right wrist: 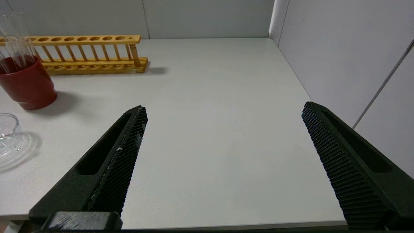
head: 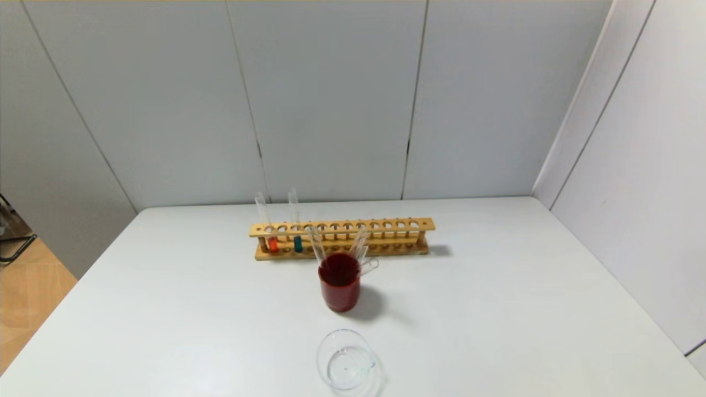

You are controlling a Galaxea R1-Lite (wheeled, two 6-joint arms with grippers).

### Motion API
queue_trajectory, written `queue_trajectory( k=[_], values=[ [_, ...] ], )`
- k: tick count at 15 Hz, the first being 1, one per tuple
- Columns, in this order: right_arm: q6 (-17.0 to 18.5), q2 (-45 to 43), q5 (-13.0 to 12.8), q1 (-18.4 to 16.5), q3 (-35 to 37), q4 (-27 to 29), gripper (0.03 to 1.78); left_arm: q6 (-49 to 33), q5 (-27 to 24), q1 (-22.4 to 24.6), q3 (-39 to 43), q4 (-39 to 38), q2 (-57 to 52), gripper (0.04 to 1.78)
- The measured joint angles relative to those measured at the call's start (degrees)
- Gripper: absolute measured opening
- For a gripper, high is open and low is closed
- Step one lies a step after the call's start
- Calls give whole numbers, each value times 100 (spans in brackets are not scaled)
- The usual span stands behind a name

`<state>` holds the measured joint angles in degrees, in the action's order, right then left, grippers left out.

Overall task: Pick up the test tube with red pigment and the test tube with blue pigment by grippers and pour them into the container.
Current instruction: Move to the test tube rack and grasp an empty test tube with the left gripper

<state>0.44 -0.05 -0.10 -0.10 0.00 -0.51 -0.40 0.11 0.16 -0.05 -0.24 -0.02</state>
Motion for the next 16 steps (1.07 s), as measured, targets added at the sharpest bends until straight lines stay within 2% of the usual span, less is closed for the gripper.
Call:
queue_trajectory(
  k=[16],
  values=[
    [0,0,0,0,0,0,174,33,-1,0,-2,4,0,175]
  ],
)
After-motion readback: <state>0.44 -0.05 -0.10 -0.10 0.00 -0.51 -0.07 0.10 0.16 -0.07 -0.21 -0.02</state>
